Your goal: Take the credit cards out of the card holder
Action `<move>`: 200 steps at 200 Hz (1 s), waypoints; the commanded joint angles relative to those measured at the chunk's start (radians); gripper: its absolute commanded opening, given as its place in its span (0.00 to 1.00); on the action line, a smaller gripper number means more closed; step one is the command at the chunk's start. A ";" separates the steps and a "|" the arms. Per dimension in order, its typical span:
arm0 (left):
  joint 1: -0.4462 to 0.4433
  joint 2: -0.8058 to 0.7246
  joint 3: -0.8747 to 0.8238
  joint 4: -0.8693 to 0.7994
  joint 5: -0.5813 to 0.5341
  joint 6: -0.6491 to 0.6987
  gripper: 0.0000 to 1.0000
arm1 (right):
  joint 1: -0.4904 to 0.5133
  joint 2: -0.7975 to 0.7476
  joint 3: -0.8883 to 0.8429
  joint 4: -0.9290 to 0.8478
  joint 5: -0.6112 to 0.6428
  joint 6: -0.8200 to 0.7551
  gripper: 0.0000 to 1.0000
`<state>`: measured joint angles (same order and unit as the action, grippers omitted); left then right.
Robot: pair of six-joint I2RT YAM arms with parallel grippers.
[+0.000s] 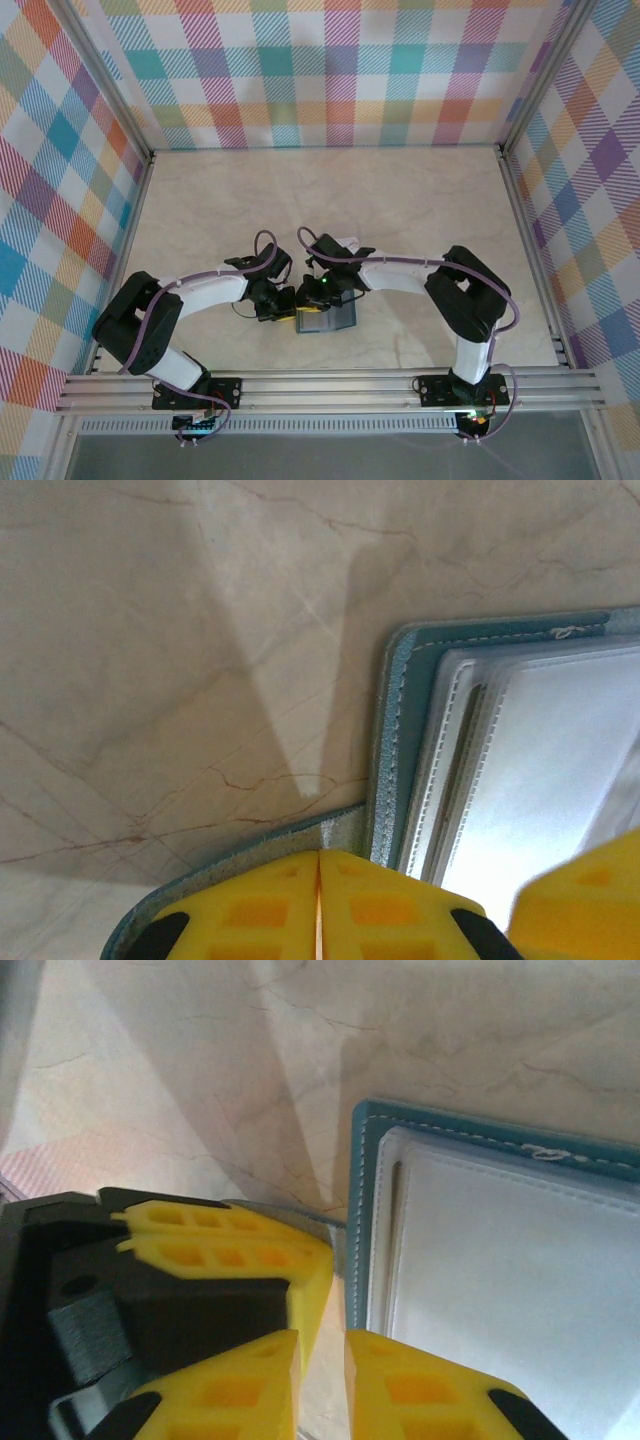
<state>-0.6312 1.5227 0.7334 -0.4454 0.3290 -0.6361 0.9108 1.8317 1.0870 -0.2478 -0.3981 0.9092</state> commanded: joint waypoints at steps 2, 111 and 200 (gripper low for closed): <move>0.004 0.007 -0.026 -0.036 -0.007 0.001 0.09 | 0.009 0.031 0.023 -0.027 -0.001 0.021 0.24; 0.006 -0.013 -0.014 -0.065 -0.018 0.010 0.09 | 0.038 0.042 0.124 -0.404 0.239 -0.045 0.39; 0.007 -0.021 -0.002 -0.078 -0.026 0.009 0.10 | 0.086 0.106 0.305 -0.704 0.480 -0.099 0.52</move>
<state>-0.6312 1.5169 0.7334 -0.4530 0.3222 -0.6353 0.9848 1.9137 1.3476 -0.8032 -0.0223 0.8360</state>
